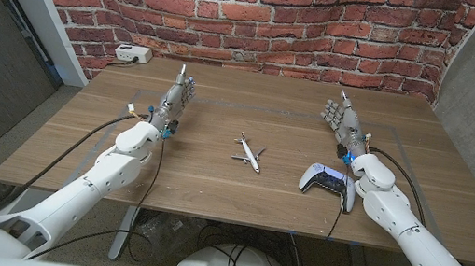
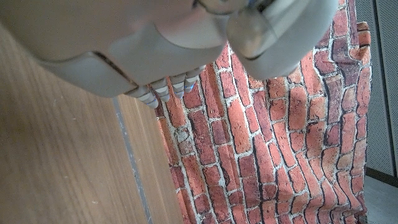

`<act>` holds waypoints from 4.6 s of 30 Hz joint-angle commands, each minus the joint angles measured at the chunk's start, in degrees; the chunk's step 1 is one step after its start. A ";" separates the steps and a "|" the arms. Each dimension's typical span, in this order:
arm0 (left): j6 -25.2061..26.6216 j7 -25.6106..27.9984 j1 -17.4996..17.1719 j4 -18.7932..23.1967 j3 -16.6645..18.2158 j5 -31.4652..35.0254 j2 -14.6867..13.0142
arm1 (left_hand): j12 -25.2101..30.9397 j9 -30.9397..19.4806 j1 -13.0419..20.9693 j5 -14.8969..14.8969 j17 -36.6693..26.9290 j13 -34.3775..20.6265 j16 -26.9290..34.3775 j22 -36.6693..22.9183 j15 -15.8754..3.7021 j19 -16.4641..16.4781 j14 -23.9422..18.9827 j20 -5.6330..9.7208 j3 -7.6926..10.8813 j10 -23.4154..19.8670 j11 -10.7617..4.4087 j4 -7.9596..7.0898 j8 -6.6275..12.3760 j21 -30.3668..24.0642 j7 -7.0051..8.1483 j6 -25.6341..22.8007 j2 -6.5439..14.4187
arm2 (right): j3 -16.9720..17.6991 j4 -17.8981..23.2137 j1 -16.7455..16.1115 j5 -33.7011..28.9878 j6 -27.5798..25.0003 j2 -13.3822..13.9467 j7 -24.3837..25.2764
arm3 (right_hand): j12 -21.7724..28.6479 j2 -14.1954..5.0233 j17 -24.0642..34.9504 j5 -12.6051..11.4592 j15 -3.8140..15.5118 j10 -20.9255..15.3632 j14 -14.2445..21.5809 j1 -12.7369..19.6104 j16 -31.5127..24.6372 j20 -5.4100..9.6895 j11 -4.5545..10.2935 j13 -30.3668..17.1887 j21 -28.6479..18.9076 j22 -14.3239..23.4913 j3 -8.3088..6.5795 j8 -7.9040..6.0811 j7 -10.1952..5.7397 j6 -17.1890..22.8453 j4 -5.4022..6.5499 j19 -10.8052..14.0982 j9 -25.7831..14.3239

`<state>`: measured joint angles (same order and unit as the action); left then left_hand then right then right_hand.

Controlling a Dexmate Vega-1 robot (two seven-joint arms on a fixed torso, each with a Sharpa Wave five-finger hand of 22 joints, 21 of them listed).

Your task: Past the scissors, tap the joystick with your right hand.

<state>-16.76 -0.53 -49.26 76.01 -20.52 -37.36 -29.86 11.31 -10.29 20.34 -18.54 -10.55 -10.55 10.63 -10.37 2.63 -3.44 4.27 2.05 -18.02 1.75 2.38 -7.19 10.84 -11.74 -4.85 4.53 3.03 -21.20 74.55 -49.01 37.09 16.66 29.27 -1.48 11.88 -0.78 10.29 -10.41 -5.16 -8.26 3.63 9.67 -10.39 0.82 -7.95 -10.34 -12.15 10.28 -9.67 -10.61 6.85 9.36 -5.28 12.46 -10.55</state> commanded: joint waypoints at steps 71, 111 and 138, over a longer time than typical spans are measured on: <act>3.33 2.53 -9.23 14.65 2.43 -0.24 -6.79 | 1.45 -0.27 2.26 0.24 -0.11 -0.27 0.93 -0.29 -0.01 3.26 -4.54 -0.64 1.03 -5.07 0.74 0.69 1.45 -1.25 -0.30 -5.14 2.55 | 14.48 21.93 -32.24 -7.90 19.76 8.71 6.57 | 2.64 -0.16 0.14 -0.59 2.20 -10.37 9.31 1.34 -1.52 1.31 2.62 -0.17 -2.09 0.20 0.08 -2.35 -3.92 8.65 -0.76 9.08 -0.57; 3.56 2.66 -4.40 12.20 -1.24 2.14 -2.85 | 2.07 -0.28 4.61 1.63 -0.04 -0.27 1.38 -0.12 -0.48 6.15 -8.67 -1.10 1.76 -9.19 0.03 1.48 2.25 -1.69 0.05 -10.13 3.83 | 24.92 26.03 -44.46 -19.93 25.13 5.56 10.15 | 2.78 -1.08 0.19 -0.54 3.08 -13.88 13.74 2.65 -1.29 1.18 8.02 -0.09 -1.98 0.18 -0.28 -2.57 -7.03 12.70 -1.26 12.52 -0.54; 5.40 6.58 -5.48 16.99 -0.58 4.05 -4.02 | 1.89 -0.28 5.06 2.10 -0.03 -0.27 1.17 -0.10 -0.68 6.67 -9.40 -1.13 1.78 -9.93 0.04 1.56 2.32 -1.59 0.03 -11.73 4.00 | 38.77 29.59 -48.08 -66.20 29.46 -8.65 29.29 | 2.50 -1.05 0.17 -0.94 4.71 -14.97 14.72 3.07 -0.77 2.27 9.69 -0.07 -1.72 0.19 -0.27 -2.16 -10.26 13.49 -1.52 13.64 -0.47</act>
<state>-11.71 5.30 -54.23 91.63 -21.80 -33.45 -33.27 13.03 -10.26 25.11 -16.52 -10.39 -10.52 11.51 -10.39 2.05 2.87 -4.51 1.02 -16.25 -7.68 2.36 -5.92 12.96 -13.34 -4.59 -6.60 7.05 12.26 101.91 -95.67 -10.03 45.50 25.33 19.96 14.60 -1.68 10.26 -11.03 -0.80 -23.19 18.39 12.09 -11.26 2.55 1.48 -10.33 -13.98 10.26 -9.57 -12.98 -2.90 22.69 -6.48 25.67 -10.93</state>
